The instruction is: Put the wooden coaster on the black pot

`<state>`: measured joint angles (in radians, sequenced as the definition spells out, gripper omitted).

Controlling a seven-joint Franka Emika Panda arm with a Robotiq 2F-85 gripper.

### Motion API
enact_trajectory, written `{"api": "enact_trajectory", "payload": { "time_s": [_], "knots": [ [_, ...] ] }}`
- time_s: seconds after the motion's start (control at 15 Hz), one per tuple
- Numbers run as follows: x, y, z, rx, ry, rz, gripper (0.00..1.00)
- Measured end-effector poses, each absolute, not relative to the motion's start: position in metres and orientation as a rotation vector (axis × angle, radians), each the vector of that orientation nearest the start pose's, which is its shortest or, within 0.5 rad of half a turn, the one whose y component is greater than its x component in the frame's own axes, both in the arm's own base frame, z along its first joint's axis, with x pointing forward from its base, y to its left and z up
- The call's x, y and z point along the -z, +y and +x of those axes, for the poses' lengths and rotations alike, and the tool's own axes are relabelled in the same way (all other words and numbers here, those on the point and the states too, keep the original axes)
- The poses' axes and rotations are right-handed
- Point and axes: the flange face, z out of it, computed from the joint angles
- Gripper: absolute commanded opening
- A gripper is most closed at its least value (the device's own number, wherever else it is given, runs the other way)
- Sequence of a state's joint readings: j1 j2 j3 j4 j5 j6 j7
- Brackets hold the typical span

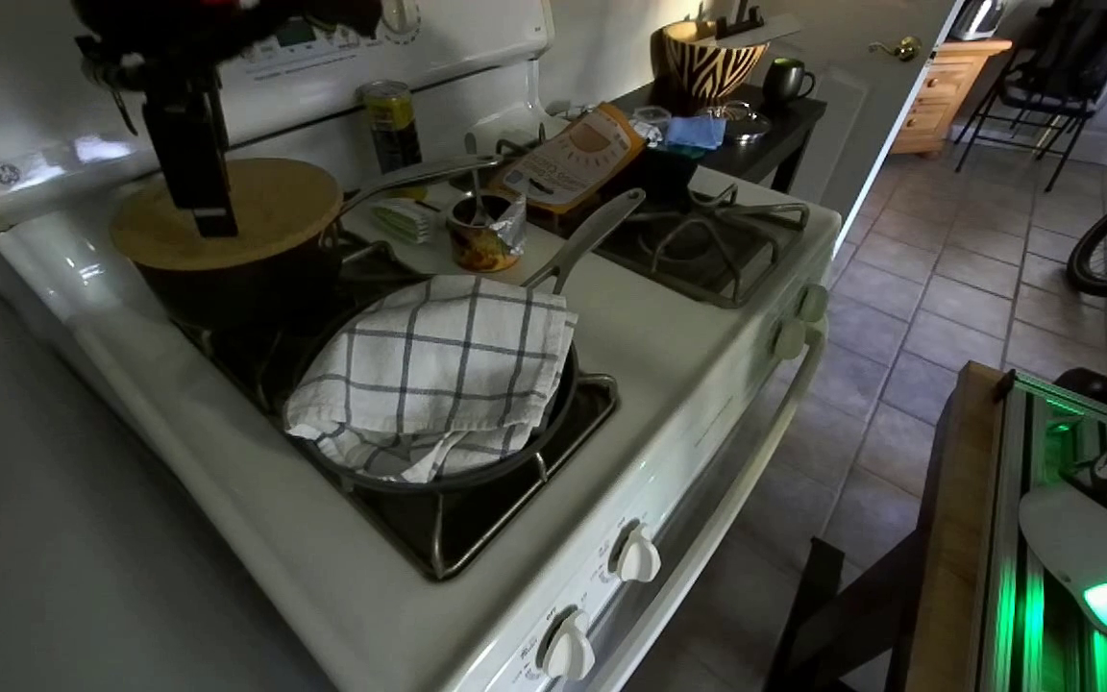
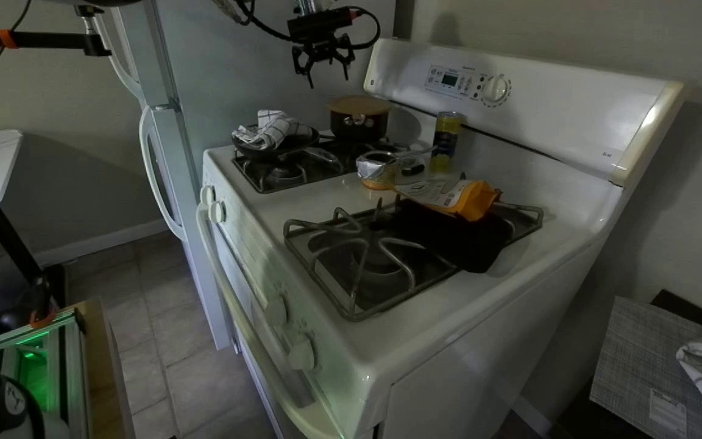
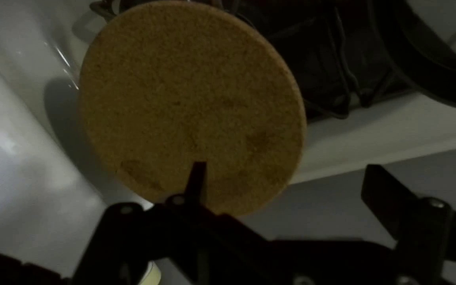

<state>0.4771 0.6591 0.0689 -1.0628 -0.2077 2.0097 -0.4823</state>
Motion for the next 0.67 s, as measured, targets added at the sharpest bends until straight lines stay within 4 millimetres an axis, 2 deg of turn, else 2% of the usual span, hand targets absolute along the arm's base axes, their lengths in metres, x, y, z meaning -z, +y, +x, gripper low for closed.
{"api": "enact_trajectory", "payload": {
  "time_s": [0.13,0.27,0.47,0.67],
  "knots": [
    [-0.518,0.364,0.658,0.495,-1.618,-2.818,1.0],
    [-0.564,0.34,0.651,0.55,-1.482,-2.92,1.0],
    [-0.627,0.287,0.639,0.652,-1.251,-3.067,1.0],
    [-0.666,0.233,0.622,0.724,-0.99,-3.184,1.0]
  ]
}}
